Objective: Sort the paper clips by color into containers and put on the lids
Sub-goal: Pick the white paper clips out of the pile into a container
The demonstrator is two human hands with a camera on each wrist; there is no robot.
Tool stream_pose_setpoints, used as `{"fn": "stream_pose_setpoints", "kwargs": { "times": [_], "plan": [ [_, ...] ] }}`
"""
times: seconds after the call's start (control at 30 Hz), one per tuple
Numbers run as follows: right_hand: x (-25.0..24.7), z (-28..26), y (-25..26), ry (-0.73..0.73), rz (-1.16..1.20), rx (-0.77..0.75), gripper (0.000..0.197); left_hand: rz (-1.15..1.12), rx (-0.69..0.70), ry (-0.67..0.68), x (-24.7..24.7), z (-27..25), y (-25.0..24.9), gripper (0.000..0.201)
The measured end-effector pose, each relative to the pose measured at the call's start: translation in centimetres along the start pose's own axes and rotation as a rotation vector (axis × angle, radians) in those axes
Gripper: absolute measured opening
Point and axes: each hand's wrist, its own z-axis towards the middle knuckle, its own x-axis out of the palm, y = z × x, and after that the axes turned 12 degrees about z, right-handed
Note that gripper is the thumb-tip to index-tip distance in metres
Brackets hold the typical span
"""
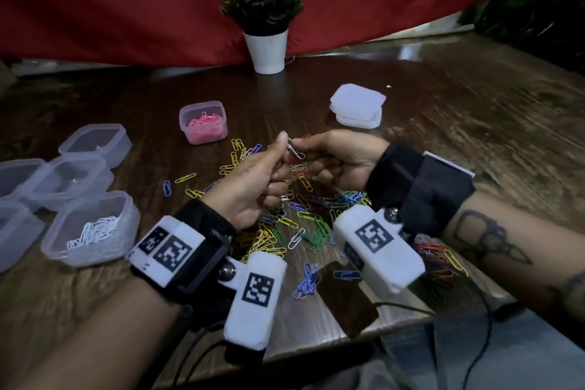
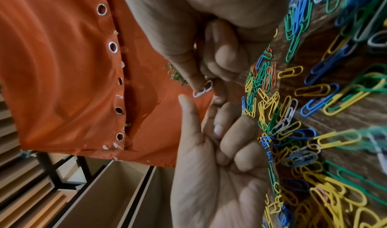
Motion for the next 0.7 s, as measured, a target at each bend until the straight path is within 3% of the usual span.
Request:
{"fn": "stream_pose_setpoints", "kwargs": {
  "times": [0.1,0.23,0.33,0.43,0.53,0.6,0.7],
  "plan": [
    [0.4,0.3,-0.1,-0.035,-0.011,-0.029,0.023,0.015,0.035,-0.033,-0.5,0.3,0.3,0.036],
    [1.7,0.3,-0.7,-0.040,-0.066,-0.151,0.018,-0.262,-0.012,-0.018,-0.8,0.7,0.8,0.042],
    [2.9,0.1,-0.9,-0.048,-0.338,-0.273,0.019,-0.566,-0.050,0.058,-0.8,0.9,1.1,0.048],
    [2.3,-0.8,-0.2,-0.082,-0.564,-0.444,0.022,-0.764,-0.063,0.114,-1.7,1.4,1.6,0.042],
    [0.4,-1.9,-0.1,-0.007,-0.877,-0.322,0.030,-0.792,-0.059,0.120,-3.4,1.5,1.9,0.030],
    [-0.3,-2.5,-1.0,0.074,-1.212,-0.257,0.025,-0.764,-0.052,0.175,-4.2,1.2,1.8,0.011],
    [-0.1,-2.3,-2.5,0.173,-1.545,-0.315,0.017,-0.754,-0.010,0.232,-4.8,1.1,2.0,0.033]
  ]
}}
